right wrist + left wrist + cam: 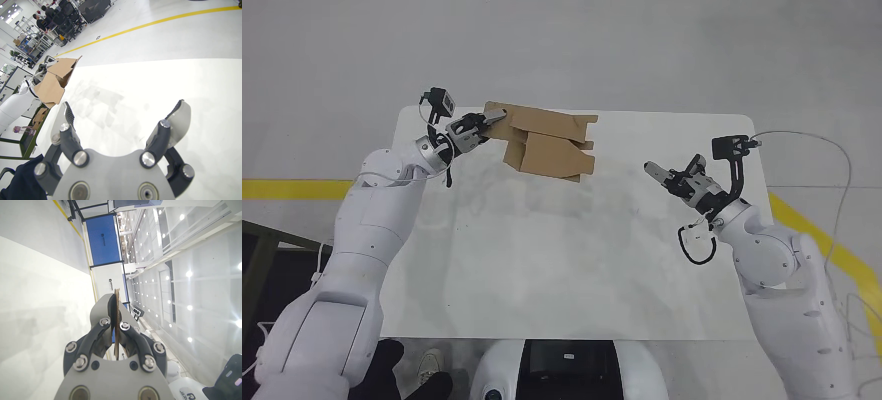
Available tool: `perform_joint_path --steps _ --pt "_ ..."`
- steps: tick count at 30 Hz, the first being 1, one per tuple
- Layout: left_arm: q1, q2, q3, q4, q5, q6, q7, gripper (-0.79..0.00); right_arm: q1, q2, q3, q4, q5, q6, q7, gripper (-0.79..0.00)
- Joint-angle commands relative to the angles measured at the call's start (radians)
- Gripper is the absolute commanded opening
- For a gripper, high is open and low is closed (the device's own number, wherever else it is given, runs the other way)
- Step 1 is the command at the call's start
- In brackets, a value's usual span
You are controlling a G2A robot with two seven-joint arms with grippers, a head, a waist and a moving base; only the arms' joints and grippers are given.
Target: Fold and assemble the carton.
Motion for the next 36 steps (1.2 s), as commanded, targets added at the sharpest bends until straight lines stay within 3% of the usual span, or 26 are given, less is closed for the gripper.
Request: perform_joint_path --steps 1,9,15,20,26,36 --pt "0.0 0.0 0.0 0.0 0.0 0.0 0.0 -0.785 0.0 0.0 0.0 0.0 0.0 0.0 0.0 0.0" --pt "0.022 0.0 0.002 -0.036 0.008 0.017 0.023 -0.785 -0.004 -0.001 -0.001 0.0 0.01 0.002 -0.007 0.0" --pt "0.068 0.005 -0.016 -0.103 -0.005 0.075 0.05 -0.785 -0.003 -0.007 -0.019 0.029 0.155 0.009 0.021 0.0" --pt "0.098 0.005 -0.019 -0.131 -0.055 0.112 -0.044 -0.785 0.004 -0.019 -0.035 0.095 0.427 -0.005 0.056 0.0" --pt "0.101 -0.001 -0.003 -0.127 -0.07 0.143 -0.126 -0.785 0.033 -0.027 -0.056 0.167 0.639 -0.045 0.128 0.0" --pt "0.082 -0.018 0.047 -0.118 -0.099 0.176 -0.324 -0.785 0.098 -0.031 -0.107 0.262 0.803 -0.081 0.309 0.0"
